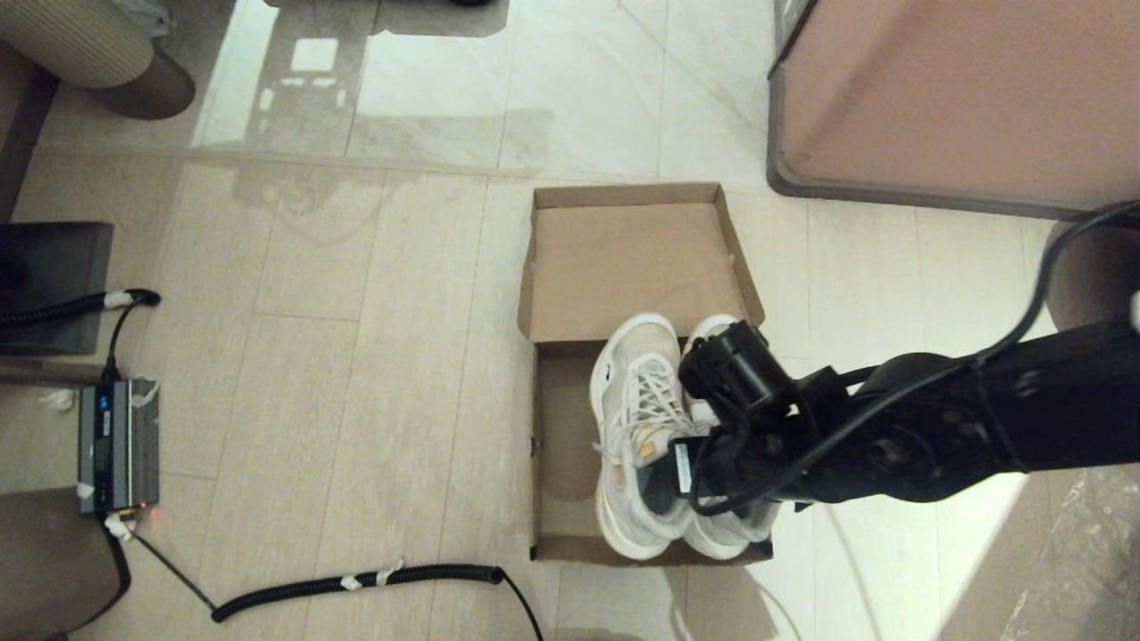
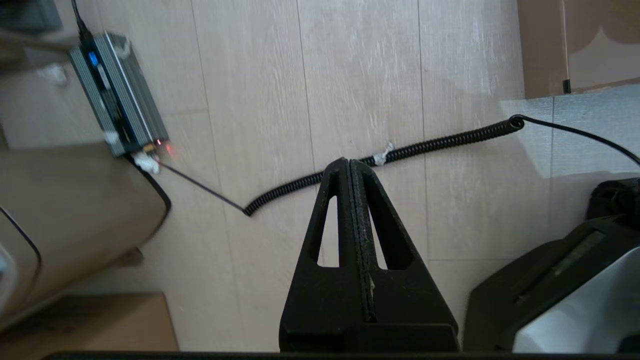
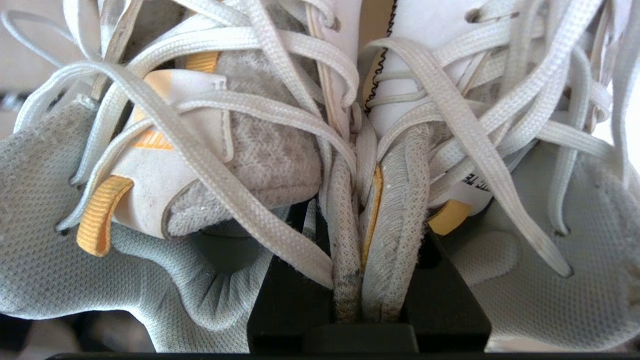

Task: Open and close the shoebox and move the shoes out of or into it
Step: Put the shoes out of the shoe box

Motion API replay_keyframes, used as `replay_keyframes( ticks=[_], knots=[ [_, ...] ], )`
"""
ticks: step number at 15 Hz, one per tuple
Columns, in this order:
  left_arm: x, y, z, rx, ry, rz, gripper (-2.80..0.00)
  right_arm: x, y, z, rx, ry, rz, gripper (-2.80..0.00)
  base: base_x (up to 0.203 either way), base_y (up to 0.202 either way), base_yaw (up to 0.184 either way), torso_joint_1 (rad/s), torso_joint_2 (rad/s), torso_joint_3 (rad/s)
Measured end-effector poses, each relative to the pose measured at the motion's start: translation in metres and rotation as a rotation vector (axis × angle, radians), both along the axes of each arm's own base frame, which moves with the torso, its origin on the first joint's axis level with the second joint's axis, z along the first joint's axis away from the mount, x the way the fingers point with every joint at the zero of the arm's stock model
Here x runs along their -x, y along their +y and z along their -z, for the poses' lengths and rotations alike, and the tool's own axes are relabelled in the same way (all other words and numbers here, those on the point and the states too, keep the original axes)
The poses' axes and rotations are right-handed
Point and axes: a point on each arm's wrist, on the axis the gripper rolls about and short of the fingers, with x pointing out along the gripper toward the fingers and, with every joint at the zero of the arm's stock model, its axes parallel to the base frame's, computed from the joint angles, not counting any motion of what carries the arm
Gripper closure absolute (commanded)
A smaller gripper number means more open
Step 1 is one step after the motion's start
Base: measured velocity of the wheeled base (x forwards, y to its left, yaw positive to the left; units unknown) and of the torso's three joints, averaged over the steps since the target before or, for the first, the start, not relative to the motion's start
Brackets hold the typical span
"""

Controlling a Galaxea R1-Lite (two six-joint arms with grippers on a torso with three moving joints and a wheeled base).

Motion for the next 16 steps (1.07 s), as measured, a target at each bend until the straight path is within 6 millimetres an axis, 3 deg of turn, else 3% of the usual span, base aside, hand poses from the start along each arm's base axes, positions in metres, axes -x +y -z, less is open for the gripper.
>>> replay_keyframes(
  ticks=[4, 7, 12, 16],
  knots=[
    [0.004, 0.0, 0.001, -0.047, -0.037, 0.024, 0.0, 0.035, -0.036, -0.056, -0.119, -0.053, 0.023, 0.0, 0.0, 0.0, 0.0, 0.0, 0.0, 0.0],
    [0.008, -0.001, 0.002, -0.047, -0.073, 0.051, 0.0, 0.034, -0.075, -0.084, -0.172, -0.139, 0.131, 0.0, 0.0, 0.0, 0.0, 0.0, 0.0, 0.0],
    [0.013, -0.002, 0.005, -0.013, -0.126, 0.061, 0.0, 0.016, -0.152, -0.085, -0.164, -0.197, 0.408, 0.0, 0.0, 0.0, 0.0, 0.0, 0.0, 0.0],
    [0.014, -0.002, 0.005, -0.011, -0.141, 0.101, 0.0, -0.003, -0.195, -0.068, -0.085, -0.201, 0.534, 0.0, 0.0, 0.0, 0.0, 0.0, 0.0, 0.0]
  ],
)
